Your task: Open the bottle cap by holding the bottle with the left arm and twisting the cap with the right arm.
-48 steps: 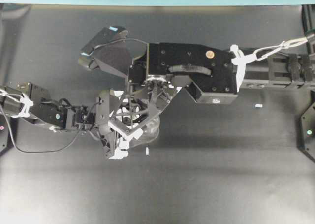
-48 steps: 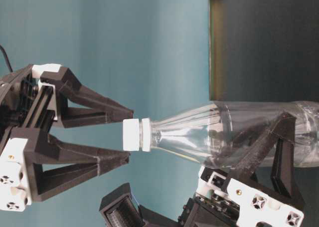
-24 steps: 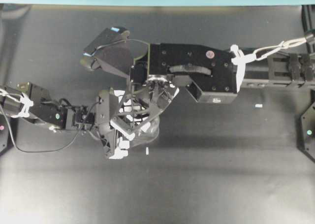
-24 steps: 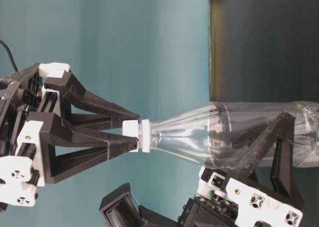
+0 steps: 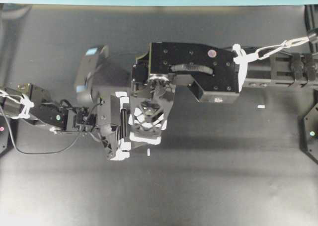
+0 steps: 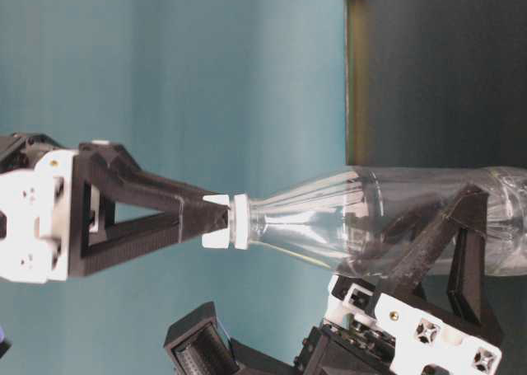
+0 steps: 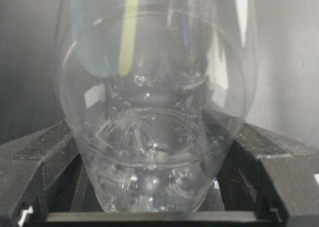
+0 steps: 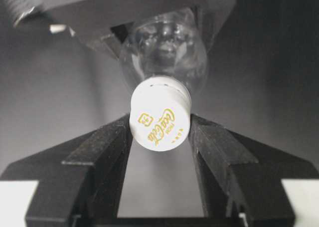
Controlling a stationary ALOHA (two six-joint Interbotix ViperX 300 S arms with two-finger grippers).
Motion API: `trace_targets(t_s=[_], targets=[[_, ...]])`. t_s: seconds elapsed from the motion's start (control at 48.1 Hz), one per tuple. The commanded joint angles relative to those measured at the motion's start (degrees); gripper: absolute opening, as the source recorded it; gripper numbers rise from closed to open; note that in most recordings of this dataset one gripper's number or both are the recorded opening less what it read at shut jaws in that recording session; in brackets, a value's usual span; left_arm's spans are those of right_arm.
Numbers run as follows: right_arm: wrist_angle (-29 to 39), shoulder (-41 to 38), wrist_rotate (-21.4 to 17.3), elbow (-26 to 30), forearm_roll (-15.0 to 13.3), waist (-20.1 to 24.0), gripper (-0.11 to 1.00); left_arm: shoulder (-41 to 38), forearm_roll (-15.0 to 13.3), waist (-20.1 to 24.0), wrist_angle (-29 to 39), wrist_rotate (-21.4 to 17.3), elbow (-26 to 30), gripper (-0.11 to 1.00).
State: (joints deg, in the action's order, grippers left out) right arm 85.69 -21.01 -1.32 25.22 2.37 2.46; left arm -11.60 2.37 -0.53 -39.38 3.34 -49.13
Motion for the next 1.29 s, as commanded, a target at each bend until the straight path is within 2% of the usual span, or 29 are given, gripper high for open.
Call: trace_targets(t_s=[0.0, 0.146, 0.27, 0.478, 0.582, 0.957, 1.269], targets=[[-0.62, 0.26, 7.47, 0.44, -0.18, 0.44, 0.35, 0.26, 0.26, -0.53, 0.18, 0.09, 0.35, 0.79], [-1.41, 0.26, 18.54, 0.26, -0.88, 0.70, 0.35, 0.26, 0.18, -0.79, 0.18, 0.09, 0.44, 0.79], [-1.58, 0.35, 25.31, 0.26, -3.08, 0.62, 0.35, 0.18, 0.18, -1.14, 0.18, 0.09, 0.44, 0.79], [-2.55, 0.79, 34.28, -0.70, -6.77, 0.62, 0.35, 0.26, 0.18, -1.32, 0.44, 0.09, 0.44, 0.79], [-4.66, 1.14, 37.00, -1.76, -7.65, 0.79, 0.35, 0.26, 0.18, -1.32, 0.44, 0.09, 0.44, 0.79], [-6.94, 2.99, 36.91, -5.45, -7.65, 1.49, 0.35, 0.18, 0.18, -1.41, 0.44, 0.18, 0.44, 0.79], [-7.12, 4.04, 31.46, -5.71, -7.56, 1.49, 0.35, 0.18, 0.18, -1.41, 0.44, 0.18, 0.44, 0.79]])
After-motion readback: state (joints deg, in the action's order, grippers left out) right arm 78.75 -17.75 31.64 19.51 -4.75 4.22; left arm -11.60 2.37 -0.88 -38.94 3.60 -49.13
